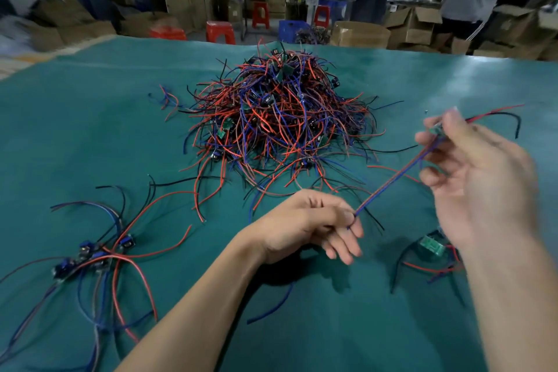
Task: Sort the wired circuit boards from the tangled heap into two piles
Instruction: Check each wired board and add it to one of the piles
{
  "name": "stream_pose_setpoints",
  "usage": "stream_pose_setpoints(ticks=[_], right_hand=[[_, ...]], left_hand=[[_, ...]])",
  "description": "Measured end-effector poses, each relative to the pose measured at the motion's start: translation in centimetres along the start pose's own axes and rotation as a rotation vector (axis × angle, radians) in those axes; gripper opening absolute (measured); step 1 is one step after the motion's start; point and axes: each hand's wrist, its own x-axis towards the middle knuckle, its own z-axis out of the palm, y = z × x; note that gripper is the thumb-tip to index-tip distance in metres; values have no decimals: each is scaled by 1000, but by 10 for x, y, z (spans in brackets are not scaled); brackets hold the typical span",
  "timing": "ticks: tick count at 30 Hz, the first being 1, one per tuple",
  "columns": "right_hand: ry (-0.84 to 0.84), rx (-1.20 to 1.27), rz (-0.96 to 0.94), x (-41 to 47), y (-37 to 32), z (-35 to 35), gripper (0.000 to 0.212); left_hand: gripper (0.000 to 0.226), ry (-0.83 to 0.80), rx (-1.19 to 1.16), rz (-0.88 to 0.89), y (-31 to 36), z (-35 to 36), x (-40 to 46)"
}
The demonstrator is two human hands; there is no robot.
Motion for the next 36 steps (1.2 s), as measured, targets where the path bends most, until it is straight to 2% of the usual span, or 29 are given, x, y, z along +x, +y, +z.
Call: stream_pose_setpoints(ticks=[4, 6, 11, 13, 15, 17, 19, 21, 23, 27, 32, 36], right_hand=[[-313, -17, 57, -6, -38, 55, 25], [-509, -138, 131, -10, -33, 95, 26], [-900, -701, 110, -36, 24, 197, 50], [-1047, -987, 71, -33, 43, 211, 57], [-1113, -1176, 50, -18, 57, 208, 53], [-1052, -1320, -6, 3, 67, 190, 33], [-874, -1514, -98, 27, 72, 161, 19], [-754, -1651, -131, 46, 76, 129, 29], [-750, -1678, -136, 57, 85, 104, 36], [-684, -1569, -203, 65, 95, 81, 38], [-577, -1493, -295, 77, 92, 63, 14], [-390, -1189, -305, 82, 52, 54, 9]], left_hand=[[13, 67, -43, -18, -4, -1, 3], [13, 68, -57, -21, -4, 1, 2], [32, 254, 92, -129, -15, -9, 5], [32, 265, 76, -160, -16, -7, 3], [31, 282, 121, -126, -16, -8, -3], [31, 263, 150, -49, -9, -7, -10], [28, 161, 46, 0, 0, -1, -5], [18, 121, -57, -3, 2, 4, 0], [15, 130, -68, -26, -1, 2, 4], [21, 92, -98, -19, 2, 1, 0], [16, 94, -114, -12, 4, 1, -1], [16, 100, -127, -17, 5, 2, -2]])
